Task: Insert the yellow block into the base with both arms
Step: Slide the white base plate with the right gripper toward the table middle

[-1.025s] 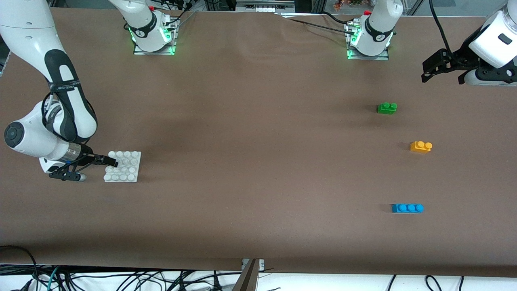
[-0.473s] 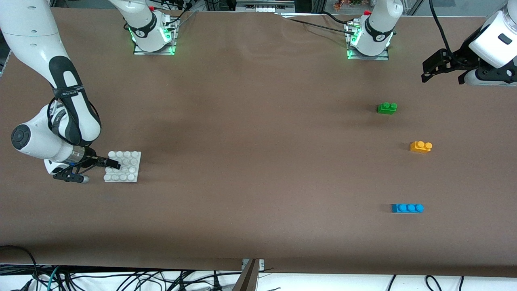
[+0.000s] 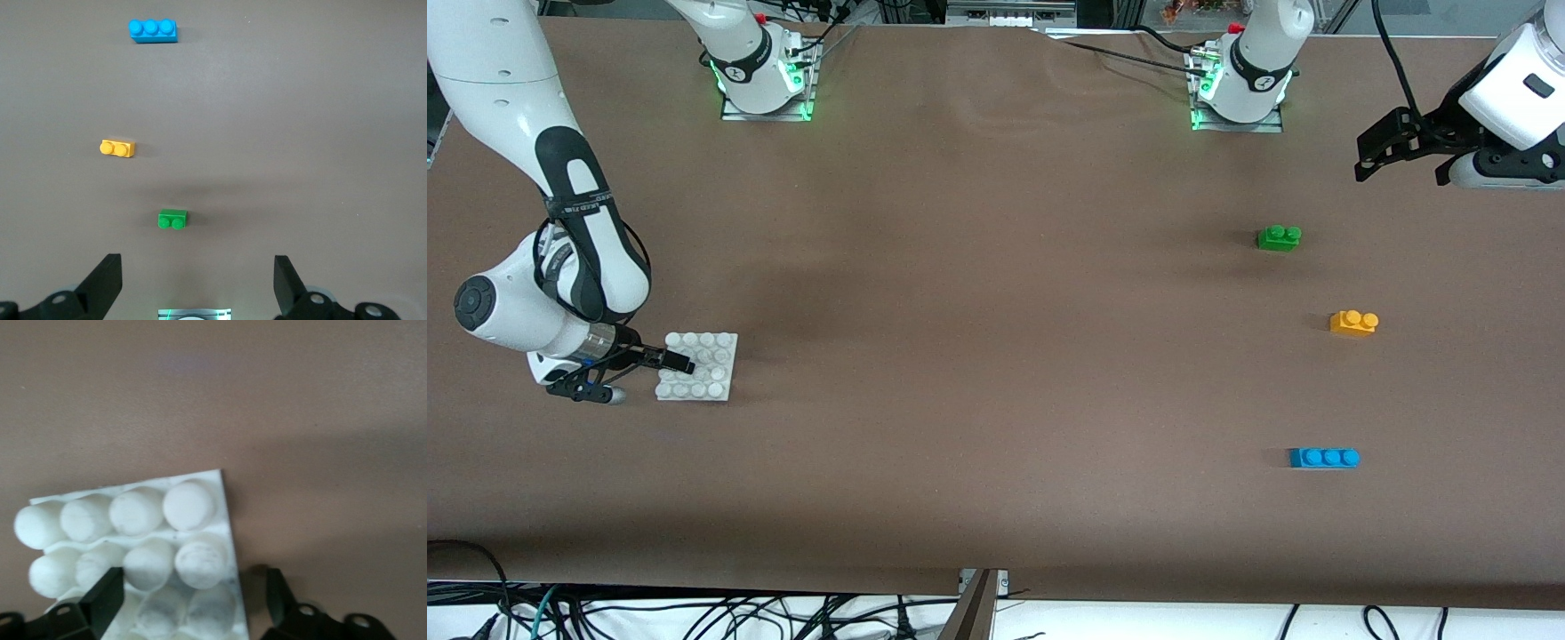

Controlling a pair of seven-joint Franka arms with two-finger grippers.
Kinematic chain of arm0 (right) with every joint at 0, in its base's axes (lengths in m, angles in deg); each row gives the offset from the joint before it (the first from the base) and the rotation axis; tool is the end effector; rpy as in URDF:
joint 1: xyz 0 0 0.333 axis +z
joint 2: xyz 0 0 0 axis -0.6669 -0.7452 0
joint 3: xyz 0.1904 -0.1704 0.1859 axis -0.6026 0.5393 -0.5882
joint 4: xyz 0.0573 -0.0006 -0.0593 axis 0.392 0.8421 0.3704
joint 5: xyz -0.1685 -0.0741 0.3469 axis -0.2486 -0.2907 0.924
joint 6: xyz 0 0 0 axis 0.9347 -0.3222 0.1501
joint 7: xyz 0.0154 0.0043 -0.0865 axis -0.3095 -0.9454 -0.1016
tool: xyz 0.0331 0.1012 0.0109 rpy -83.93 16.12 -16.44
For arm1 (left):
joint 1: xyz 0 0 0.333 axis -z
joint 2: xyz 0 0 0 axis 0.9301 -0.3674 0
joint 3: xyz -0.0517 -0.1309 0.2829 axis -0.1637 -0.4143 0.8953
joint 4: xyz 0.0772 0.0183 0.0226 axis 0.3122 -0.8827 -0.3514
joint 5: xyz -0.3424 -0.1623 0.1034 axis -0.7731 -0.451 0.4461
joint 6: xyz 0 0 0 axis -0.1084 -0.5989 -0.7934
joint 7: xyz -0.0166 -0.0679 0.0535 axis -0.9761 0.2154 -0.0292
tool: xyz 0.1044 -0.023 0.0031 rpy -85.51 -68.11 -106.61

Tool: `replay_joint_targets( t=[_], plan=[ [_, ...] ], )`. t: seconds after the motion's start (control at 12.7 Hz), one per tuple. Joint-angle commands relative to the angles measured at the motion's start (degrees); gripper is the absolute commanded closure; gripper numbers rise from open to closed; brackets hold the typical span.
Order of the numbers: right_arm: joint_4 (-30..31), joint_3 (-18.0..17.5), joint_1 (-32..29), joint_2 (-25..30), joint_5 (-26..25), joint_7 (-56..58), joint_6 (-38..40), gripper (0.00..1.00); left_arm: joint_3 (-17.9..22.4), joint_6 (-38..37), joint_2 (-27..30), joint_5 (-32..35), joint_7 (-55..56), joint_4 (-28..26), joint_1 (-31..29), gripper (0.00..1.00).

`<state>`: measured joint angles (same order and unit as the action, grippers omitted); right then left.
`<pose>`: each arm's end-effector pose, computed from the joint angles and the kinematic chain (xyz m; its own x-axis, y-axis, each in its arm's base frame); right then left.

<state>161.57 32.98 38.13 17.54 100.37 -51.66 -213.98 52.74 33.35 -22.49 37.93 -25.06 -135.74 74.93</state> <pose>0.6339 -0.1002 0.1808 0.9863 -0.1643 -0.0160 -0.1647 -0.9740 -0.1557 0.5174 -0.0554 0.6420 0.9974 -0.0057 -0.0720 -0.0044 -0.9998 0.0181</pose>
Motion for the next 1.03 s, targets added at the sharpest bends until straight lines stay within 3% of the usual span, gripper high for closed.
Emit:
replay_joint_targets(
  t=[0.0, 0.24, 0.39, 0.95],
  plan=[
    [-0.82, -0.27, -0.61, -0.92, 0.99, 1.41, 0.41, 0.21, -0.23, -0.96, -0.36, -0.80, 0.05, 1.20, -0.34, 0.00],
    [-1.52, -0.27, -0.70, -1.01, 0.99, 1.76, 1.90, 0.34, -0.23, -0.96, -0.36, -0.80, 0.06, 1.29, -0.34, 0.00],
    [-1.52, -0.36, -0.61, -1.27, 0.99, 1.76, 1.90, 0.37, -0.23, -0.96, -0.36, -0.71, 0.14, 1.29, -0.34, 0.00],
    [-2.84, -2.82, 0.01, -1.80, 1.35, 0.27, 3.13, 0.38, -0.49, -0.96, -0.36, -0.80, 0.41, 1.37, -0.25, 0.00]
  ],
)
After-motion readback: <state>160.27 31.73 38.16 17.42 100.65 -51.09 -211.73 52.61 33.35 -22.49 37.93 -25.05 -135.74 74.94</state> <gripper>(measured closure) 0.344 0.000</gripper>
